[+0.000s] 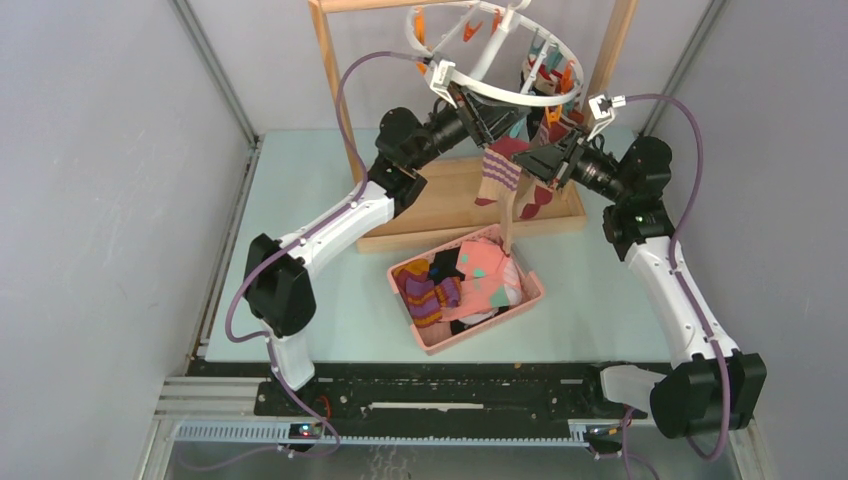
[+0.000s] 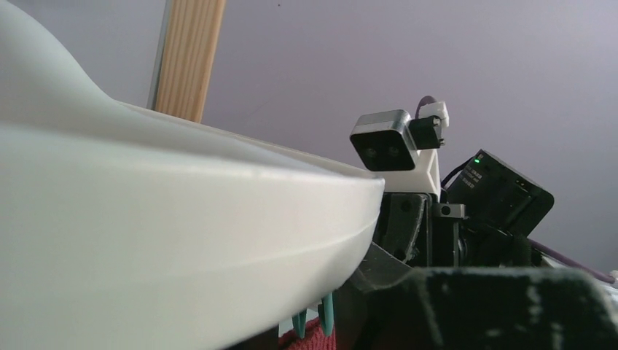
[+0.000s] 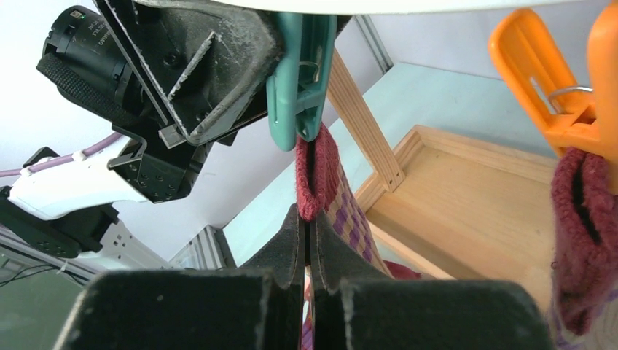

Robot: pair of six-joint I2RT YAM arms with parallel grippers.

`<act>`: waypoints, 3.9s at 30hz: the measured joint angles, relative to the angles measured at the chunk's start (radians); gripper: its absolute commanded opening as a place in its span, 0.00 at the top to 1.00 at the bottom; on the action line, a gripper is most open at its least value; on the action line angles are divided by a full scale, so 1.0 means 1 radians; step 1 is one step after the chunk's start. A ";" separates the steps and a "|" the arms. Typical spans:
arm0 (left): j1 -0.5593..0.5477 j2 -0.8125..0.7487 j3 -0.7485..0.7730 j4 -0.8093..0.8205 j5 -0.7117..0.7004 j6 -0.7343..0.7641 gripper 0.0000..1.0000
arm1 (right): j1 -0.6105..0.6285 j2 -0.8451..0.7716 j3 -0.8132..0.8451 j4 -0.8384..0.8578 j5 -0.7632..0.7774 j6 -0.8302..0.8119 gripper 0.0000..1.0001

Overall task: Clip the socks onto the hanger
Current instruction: Clamp the sock onto the hanger.

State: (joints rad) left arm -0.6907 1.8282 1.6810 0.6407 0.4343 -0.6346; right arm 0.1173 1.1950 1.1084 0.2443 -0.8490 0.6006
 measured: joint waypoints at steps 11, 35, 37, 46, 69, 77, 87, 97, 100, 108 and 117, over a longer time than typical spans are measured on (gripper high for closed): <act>0.006 0.000 0.000 0.032 0.016 -0.023 0.87 | 0.005 0.023 0.000 0.035 -0.029 0.029 1.00; 0.010 0.000 0.000 0.057 0.025 -0.051 0.87 | 0.005 0.040 0.000 0.147 -0.055 0.105 1.00; 0.010 0.000 0.000 0.059 0.025 -0.051 0.87 | 0.002 0.041 0.000 0.156 -0.056 0.113 1.00; 0.010 0.000 0.000 0.062 0.026 -0.058 0.87 | -0.008 0.044 0.000 0.182 -0.063 0.145 1.00; 0.016 0.004 0.000 0.098 0.047 -0.087 0.86 | -0.040 0.062 0.000 0.262 -0.065 0.222 1.00; 0.022 0.013 0.000 0.146 0.062 -0.135 0.86 | -0.064 0.062 0.000 0.258 -0.043 0.235 1.00; 0.026 0.026 0.000 0.166 0.071 -0.153 0.86 | -0.059 0.062 0.000 0.286 -0.068 0.262 1.00; 0.028 0.026 0.000 0.166 0.071 -0.152 0.86 | -0.034 0.062 0.000 0.296 -0.097 0.257 1.00; 0.028 0.026 0.000 0.167 0.071 -0.153 0.86 | -0.039 0.062 0.000 0.289 -0.093 0.255 1.00; 0.029 0.027 0.000 0.193 0.075 -0.163 0.86 | -0.064 0.063 0.000 0.309 -0.077 0.280 1.00; 0.031 0.031 0.000 0.209 0.074 -0.171 0.86 | -0.037 0.076 0.000 0.351 -0.081 0.305 1.00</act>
State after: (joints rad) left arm -0.6594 1.8595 1.6810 0.8497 0.5087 -0.8059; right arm 0.0807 1.2705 1.1084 0.5953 -0.9298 0.9058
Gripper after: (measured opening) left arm 0.285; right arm 0.011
